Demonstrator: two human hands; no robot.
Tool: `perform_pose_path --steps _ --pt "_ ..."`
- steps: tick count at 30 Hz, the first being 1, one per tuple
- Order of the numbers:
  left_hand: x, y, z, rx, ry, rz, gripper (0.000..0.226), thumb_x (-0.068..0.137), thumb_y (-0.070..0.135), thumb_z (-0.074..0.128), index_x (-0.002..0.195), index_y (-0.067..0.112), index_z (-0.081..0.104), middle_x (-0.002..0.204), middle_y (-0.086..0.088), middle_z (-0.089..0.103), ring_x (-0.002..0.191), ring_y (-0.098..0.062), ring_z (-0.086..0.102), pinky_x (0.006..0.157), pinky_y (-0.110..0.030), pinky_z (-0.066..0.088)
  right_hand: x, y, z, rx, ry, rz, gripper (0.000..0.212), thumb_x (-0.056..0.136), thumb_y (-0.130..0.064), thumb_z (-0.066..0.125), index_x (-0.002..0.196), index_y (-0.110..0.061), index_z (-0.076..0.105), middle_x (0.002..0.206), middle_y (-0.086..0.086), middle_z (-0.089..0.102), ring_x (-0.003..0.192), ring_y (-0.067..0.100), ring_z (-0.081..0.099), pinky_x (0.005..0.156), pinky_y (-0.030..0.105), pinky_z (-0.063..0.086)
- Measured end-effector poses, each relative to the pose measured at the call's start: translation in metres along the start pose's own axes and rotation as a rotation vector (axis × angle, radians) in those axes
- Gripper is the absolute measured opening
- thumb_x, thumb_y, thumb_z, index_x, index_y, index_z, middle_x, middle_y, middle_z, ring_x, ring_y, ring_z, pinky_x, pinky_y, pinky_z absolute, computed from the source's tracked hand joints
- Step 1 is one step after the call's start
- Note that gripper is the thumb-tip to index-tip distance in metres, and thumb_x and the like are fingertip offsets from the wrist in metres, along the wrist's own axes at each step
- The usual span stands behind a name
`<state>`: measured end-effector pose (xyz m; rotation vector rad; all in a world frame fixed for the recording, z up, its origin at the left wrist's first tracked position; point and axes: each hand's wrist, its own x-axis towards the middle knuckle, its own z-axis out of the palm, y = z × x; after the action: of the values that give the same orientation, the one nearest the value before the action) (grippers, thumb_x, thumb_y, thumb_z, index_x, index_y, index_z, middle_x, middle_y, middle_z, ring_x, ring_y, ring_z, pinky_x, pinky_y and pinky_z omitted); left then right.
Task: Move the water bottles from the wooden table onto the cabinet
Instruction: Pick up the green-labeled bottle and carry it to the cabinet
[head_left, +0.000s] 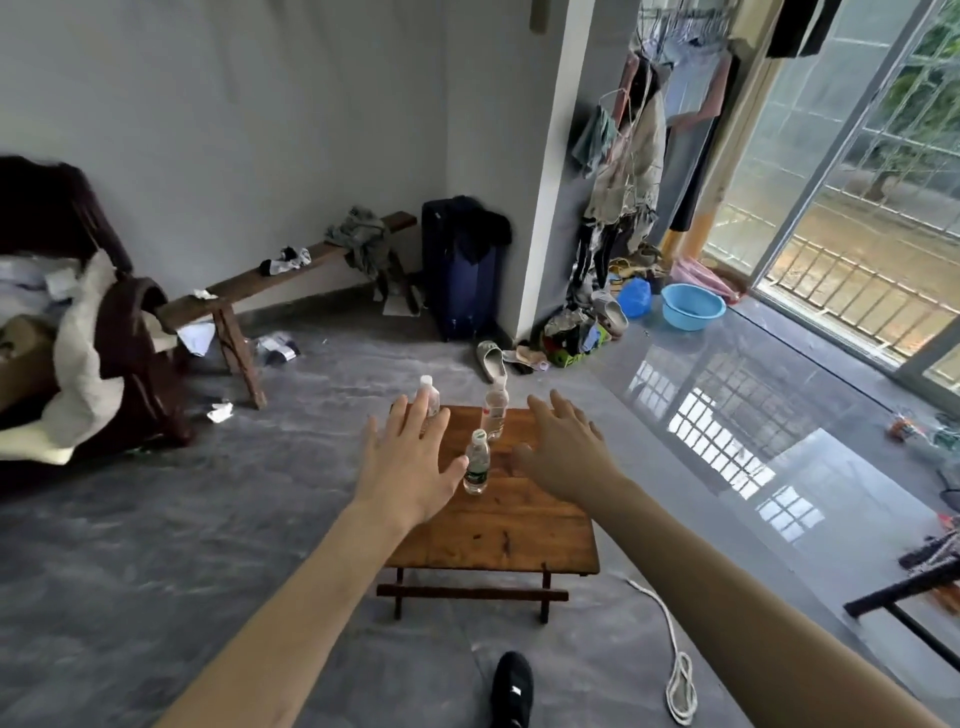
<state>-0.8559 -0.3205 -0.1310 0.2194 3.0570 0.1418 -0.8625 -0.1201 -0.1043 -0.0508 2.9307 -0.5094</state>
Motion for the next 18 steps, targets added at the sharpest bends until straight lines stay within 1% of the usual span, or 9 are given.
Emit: perform_pose_path --steps 3,6,9,13,16,18 --pt "0.045 0.010 -0.002 -0.024 -0.015 -0.027 0.073 0.101 0.064 0.030 0.163 0.031 0.008 0.171 -0.001 -0.015 0.158 -0.024 -0.011 0.125 -0.054 -0.001 0.049 0.019 -0.012 0.026 -0.006 0.007 0.065 0.094 -0.040 0.042 0.153 -0.023 0.022 0.164 0.013 0.013 0.150 0.032 0.014 0.118 0.054 0.019" --pt "0.089 0.019 -0.003 -0.024 -0.031 -0.048 0.074 0.101 0.065 0.029 0.163 0.031 0.006 0.171 -0.002 -0.015 0.158 -0.025 -0.012 0.125 -0.053 -0.003 0.099 0.037 -0.025 0.026 -0.004 -0.014 0.067 0.093 -0.040 0.046 0.153 -0.021 0.023 0.164 0.012 0.014 0.149 0.033 0.016 0.118 0.053 0.021" --pt "0.133 0.023 0.000 -0.027 -0.031 -0.082 0.075 0.101 0.065 0.029 0.163 0.030 0.006 0.171 -0.002 -0.014 0.158 -0.026 -0.011 0.125 -0.052 0.000 0.148 0.051 -0.029 0.042 0.001 -0.046 0.069 0.093 -0.037 0.050 0.154 -0.020 0.023 0.164 0.011 0.015 0.148 0.032 0.018 0.118 0.049 0.022" --pt "0.171 0.019 0.018 -0.014 -0.043 -0.117 0.077 0.099 0.067 0.032 0.162 0.030 0.007 0.171 -0.003 -0.012 0.158 -0.028 -0.006 0.125 -0.052 0.000 0.195 0.065 -0.011 0.114 -0.003 -0.054 0.063 0.095 -0.037 0.047 0.152 -0.021 0.025 0.164 0.010 0.015 0.148 0.032 0.018 0.116 0.049 0.024" --pt "0.185 0.010 0.042 -0.027 -0.083 -0.146 0.077 0.099 0.066 0.033 0.162 0.030 0.009 0.172 -0.001 -0.012 0.158 -0.027 -0.006 0.125 -0.050 -0.001 0.211 0.071 0.017 0.143 -0.069 -0.076 0.062 0.094 -0.036 0.047 0.151 -0.025 0.023 0.163 0.009 0.017 0.147 0.033 0.022 0.115 0.048 0.025" --pt "0.193 0.003 0.060 -0.042 -0.118 -0.168 0.078 0.099 0.067 0.032 0.162 0.030 0.009 0.171 -0.001 -0.014 0.158 -0.024 -0.007 0.125 -0.049 0.000 0.218 0.076 0.039 0.151 -0.128 -0.086 0.067 0.091 -0.033 0.049 0.151 -0.030 0.020 0.163 0.007 0.018 0.148 0.031 0.021 0.117 0.048 0.025"
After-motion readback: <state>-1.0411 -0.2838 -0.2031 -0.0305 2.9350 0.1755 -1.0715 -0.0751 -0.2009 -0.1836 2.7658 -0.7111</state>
